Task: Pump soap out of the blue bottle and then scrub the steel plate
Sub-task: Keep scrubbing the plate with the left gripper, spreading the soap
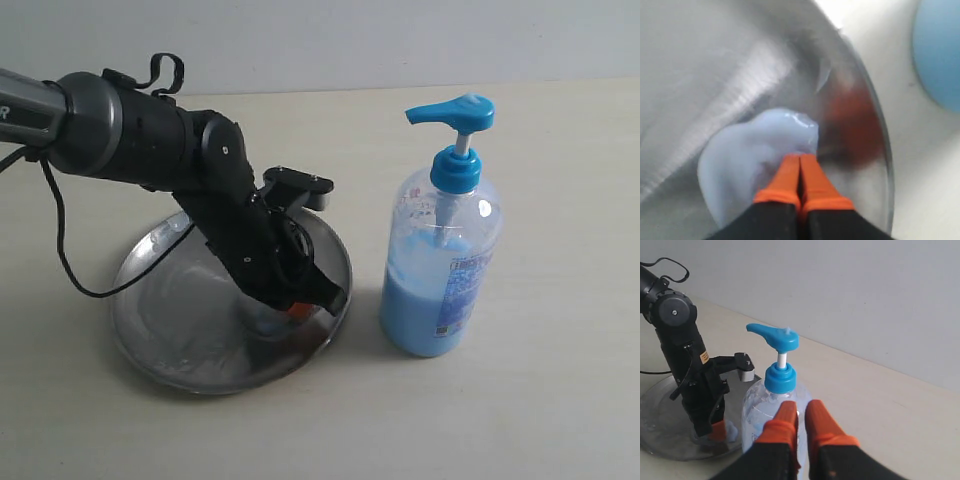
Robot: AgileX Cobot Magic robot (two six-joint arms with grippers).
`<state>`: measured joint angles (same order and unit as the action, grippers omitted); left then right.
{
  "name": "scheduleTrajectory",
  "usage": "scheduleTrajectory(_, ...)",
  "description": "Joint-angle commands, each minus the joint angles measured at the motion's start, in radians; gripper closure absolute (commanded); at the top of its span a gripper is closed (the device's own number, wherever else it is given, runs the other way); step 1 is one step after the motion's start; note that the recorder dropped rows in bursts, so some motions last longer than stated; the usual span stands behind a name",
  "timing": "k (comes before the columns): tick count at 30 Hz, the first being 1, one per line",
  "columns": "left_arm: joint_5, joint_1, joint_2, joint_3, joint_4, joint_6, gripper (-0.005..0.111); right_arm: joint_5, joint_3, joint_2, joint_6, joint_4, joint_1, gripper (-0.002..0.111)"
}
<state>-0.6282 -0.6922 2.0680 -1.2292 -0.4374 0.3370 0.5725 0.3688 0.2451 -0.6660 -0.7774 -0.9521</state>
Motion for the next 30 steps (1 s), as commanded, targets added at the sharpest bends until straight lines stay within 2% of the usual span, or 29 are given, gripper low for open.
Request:
scheduleTrajectory(1, 0.124, -0.022, 0.004, 0.005, -0.038, 0.004, 0.107, -0.014, -0.003, -0.005, 0.002, -0.011, -0.002, 0.099)
scheduleTrajectory(6, 0.150, -0.011, 0.009, 0.005, 0.016, -0.004, 0.107, -0.014, -0.003, -0.005, 0.002, -0.011, -0.002, 0.099)
scheduleTrajectory(15, -0.006, 0.031, 0.067, 0.005, 0.077, -0.031, 0.107, -0.014, -0.003, -0.005, 0.002, -0.011, -0.002, 0.099)
scheduleTrajectory(24, -0.119, 0.033, 0.059, 0.005, 0.214, -0.141, 0.107, -0.014, -0.003, -0.004, 0.002, -0.009, -0.002, 0.099)
scheduleTrajectory(30, -0.208, 0.031, 0.057, 0.005, 0.210, -0.143, 0.107, -0.014, -0.003, -0.004, 0.002, -0.007, -0.002, 0.099)
